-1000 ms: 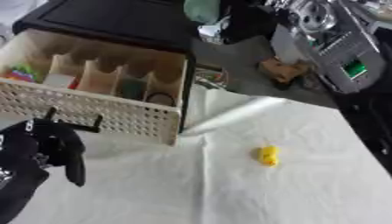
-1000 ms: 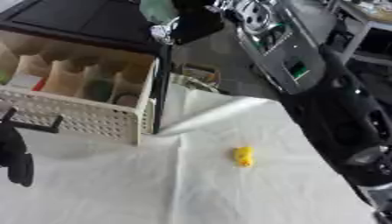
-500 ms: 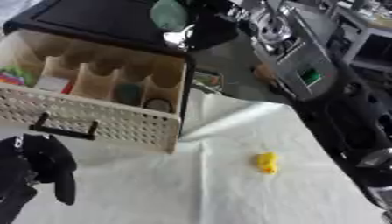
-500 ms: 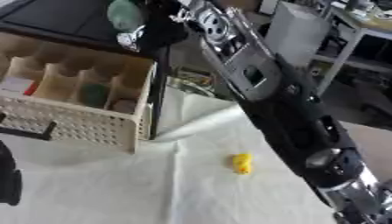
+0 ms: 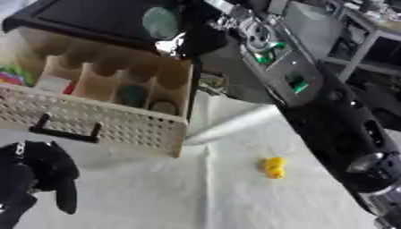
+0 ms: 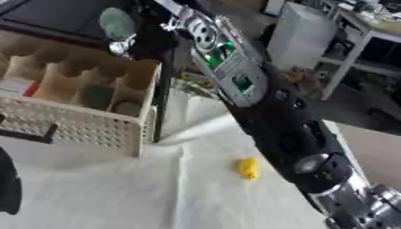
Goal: Pick up objects from table and place into drawer.
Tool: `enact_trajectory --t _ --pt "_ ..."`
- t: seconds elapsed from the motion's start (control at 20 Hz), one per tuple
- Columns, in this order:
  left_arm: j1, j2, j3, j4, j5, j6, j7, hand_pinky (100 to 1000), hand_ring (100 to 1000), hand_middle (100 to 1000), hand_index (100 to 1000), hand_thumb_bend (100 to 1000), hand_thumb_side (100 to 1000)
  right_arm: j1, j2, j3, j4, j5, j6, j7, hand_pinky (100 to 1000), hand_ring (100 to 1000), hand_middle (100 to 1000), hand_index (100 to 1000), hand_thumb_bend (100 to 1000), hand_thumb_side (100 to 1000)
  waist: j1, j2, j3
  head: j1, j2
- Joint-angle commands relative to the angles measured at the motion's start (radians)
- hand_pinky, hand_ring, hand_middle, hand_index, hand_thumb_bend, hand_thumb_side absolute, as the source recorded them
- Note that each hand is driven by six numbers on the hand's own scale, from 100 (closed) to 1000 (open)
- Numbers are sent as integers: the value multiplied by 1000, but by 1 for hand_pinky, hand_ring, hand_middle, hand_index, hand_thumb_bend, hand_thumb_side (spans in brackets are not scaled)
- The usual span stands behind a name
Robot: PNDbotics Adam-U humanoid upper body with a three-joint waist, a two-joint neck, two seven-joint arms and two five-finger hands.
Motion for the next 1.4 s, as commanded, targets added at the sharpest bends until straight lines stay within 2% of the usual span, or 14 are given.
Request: enact_trajectory --t 0.05,0.3,0.65,0.95,1.0,1.05,1.1,1.15,1.4 --pt "-16 -3 -4 -14 -6 7 -2 419 426 556 708 100 476 -24 -10 -7 8 24 -14 1 443 499 100 617 487 319 10 -17 0 -1 -15" --pt "-19 -7 -6 -14 -14 10 -4 419 425 556 707 100 467 -22 -5 -7 20 47 -25 7 486 527 100 680 521 400 8 -10 4 7 -16" --pt "-16 -8 -6 -14 -23 9 -3 418 424 555 707 100 465 -24 -8 -23 0 23 -18 1 482 518 100 671 508 390 10 -7 -1 19 -7" --pt "-11 -5 -2 -14 -17 6 2 418 425 554 706 100 473 -20 -34 -46 -68 -49 18 -13 479 511 100 667 499 399 16 -14 -12 30 7" --pt "-9 -5 -1 -14 -16 6 3 418 425 554 706 100 474 -17 -41 -49 -83 -62 25 -17 478 510 100 667 484 433 18 -16 -14 31 8" --pt "-7 -5 0 -14 -15 6 4 418 425 554 706 100 474 -14 -48 -54 -100 -75 31 -22 478 509 100 666 494 402 20 -18 -18 33 11" --pt "-4 -4 2 -14 -14 5 6 418 425 554 706 100 474 -10 -55 -60 -118 -91 39 -28 477 508 100 666 490 443 23 -20 -22 36 13" --pt "-2 -4 4 -14 -12 4 8 418 426 554 706 100 479 -6 -63 -67 -140 -111 48 -34 477 507 100 665 489 407 25 -22 -26 39 16" --pt "11 0 12 -14 -2 -7 18 417 426 554 706 100 487 28 -116 -111 -267 -238 107 -73 475 503 109 661 474 417 42 -35 -47 61 30"
